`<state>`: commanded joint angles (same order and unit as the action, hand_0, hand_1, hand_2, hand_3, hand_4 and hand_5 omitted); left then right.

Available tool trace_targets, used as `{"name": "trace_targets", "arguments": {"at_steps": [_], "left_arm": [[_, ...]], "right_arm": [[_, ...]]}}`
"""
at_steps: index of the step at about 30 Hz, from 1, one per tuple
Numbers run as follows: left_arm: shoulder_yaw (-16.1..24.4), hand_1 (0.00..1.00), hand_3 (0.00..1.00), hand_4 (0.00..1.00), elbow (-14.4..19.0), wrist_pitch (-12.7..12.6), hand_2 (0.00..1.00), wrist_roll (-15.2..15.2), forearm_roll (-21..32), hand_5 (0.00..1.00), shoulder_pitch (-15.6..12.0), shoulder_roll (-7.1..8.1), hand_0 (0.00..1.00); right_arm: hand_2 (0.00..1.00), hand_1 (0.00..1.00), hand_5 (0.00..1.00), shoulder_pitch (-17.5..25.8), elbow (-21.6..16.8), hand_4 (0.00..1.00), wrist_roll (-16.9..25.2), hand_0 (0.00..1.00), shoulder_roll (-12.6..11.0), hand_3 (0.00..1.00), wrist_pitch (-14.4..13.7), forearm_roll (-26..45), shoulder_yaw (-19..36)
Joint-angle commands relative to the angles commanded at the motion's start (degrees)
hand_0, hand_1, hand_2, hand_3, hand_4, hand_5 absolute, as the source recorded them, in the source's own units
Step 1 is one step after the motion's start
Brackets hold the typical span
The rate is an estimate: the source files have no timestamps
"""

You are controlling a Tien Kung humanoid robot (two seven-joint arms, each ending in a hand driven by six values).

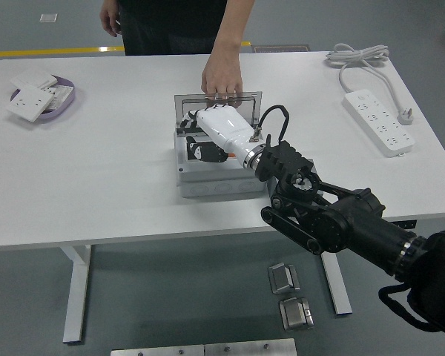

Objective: Pick up the cylinder from the cube,place it in the box,flap close box

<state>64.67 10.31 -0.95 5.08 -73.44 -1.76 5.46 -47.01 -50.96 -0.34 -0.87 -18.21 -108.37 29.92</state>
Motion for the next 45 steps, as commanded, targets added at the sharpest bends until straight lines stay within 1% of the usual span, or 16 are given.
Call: {"name": "trace_targets", "arguments": {"at_steps": [1,7,9,10,12,13,15,21,24,25,28,30,31,33,36,45], "left_arm": [[0.01,0.622,0.611,0.673,0.0,0.0,0.578,0.0,0.02,0.298,-0.01,-0.01,0.599],[0.11,0.622,0.611,0.673,0.0,0.01,0.578,0.01,0.08,0.297,-0.11,-0.04,0.599],[0.13,0.622,0.611,0.673,0.0,0.03,0.578,0.02,0.05,0.297,-0.08,-0.02,0.599],[0.1,0.622,0.611,0.673,0.0,0.05,0.578,0.02,0.06,0.297,-0.05,-0.01,0.599],[0.04,0.622,0.611,0.673,0.0,0.1,0.578,0.01,0.06,0.297,0.04,0.04,0.599],[0.01,0.622,0.611,0.673,0.0,0.11,0.578,0.01,0.04,0.295,0.09,0.08,0.598],[-0.04,0.622,0.611,0.673,0.0,0.14,0.578,0.01,0.02,0.295,0.2,0.18,0.598],[-0.15,0.622,0.611,0.672,0.0,0.21,0.578,0.07,-0.26,0.294,0.51,0.56,0.598],[-0.28,0.622,0.611,0.672,0.0,0.26,0.578,0.08,-0.27,0.294,0.66,0.65,0.598],[-0.33,0.622,0.611,0.672,0.0,0.27,0.578,0.07,-0.24,0.296,0.68,0.65,0.599],[-0.35,0.622,0.611,0.672,0.0,0.27,0.578,0.13,-0.22,0.296,0.64,0.6,0.599],[-0.26,0.622,0.611,0.672,0.0,0.26,0.578,0.2,-0.3,0.296,0.59,0.57,0.599],[-0.24,0.623,0.61,0.672,0.0,0.26,0.578,0.22,-0.3,0.294,0.57,0.55,0.599],[-0.25,0.623,0.61,0.672,0.0,0.28,0.578,0.2,-0.26,0.294,0.58,0.53,0.599],[-0.27,0.622,0.611,0.672,0.0,0.35,0.578,0.09,-0.15,0.293,0.7,0.52,0.598],[-0.2,0.622,0.611,0.672,0.0,0.3,0.577,-0.12,0.17,0.293,0.47,0.47,0.598]], "right_arm": [[0.631,0.642,0.169,0.02,-1.08,0.512,0.07,0.721,-0.41,0.686,-0.03,1.33,0.03],[0.631,0.639,0.172,-1.48,-8.63,0.516,-0.57,0.715,-4.19,0.686,0.52,8.48,2.8],[0.631,0.639,0.172,-2.39,-9.71,0.516,-0.81,0.715,-4.79,0.686,0.76,9.33,3.98],[0.631,0.639,0.172,-3.05,-9.23,0.516,-0.81,0.715,-4.96,0.686,0.87,9.67,4.58],[0.631,0.639,0.172,-4.66,-7.05,0.516,-0.6,0.715,-5.06,0.686,1.16,10.7,5.56],[0.628,0.631,0.173,-5.37,-5.96,0.52,-0.45,0.687,-4.97,0.684,1.3,11.17,5.79],[0.628,0.631,0.173,-6.83,-3.27,0.52,-0.04,0.687,-4.69,0.684,1.64,12.55,5.92],[0.629,0.628,0.186,-9.93,6.26,0.529,1.71,0.677,-2.82,0.684,2.61,17.39,4.73],[0.629,0.628,0.186,-10.34,10.87,0.529,2.41,0.677,-2.08,0.684,2.78,19.64,3.95],[0.627,0.627,0.204,-10.33,12.35,0.538,2.59,0.673,-1.96,0.682,2.8,20.26,3.66],[0.627,0.627,0.204,-9.9,15.83,0.538,2.93,0.673,-1.98,0.682,2.81,21.64,2.31],[0.627,0.627,0.204,-9.6,16.73,0.538,3.04,0.673,-2.07,0.682,2.79,22.12,1.48],[0.626,0.622,0.229,-9.38,16.87,0.557,3.11,0.659,-2.15,0.682,2.74,22.4,0.99],[0.626,0.622,0.229,-8.97,16.65,0.557,3.18,0.659,-2.37,0.682,2.62,22.73,0.19],[0.624,0.622,0.238,-8.37,15.05,0.562,3.14,0.658,-3.15,0.68,2.38,22.95,-0.98],[0.622,0.618,0.24,-6.43,5.11,0.561,2.13,0.653,-7.99,0.68,1.54,21.6,-3.18]]}}
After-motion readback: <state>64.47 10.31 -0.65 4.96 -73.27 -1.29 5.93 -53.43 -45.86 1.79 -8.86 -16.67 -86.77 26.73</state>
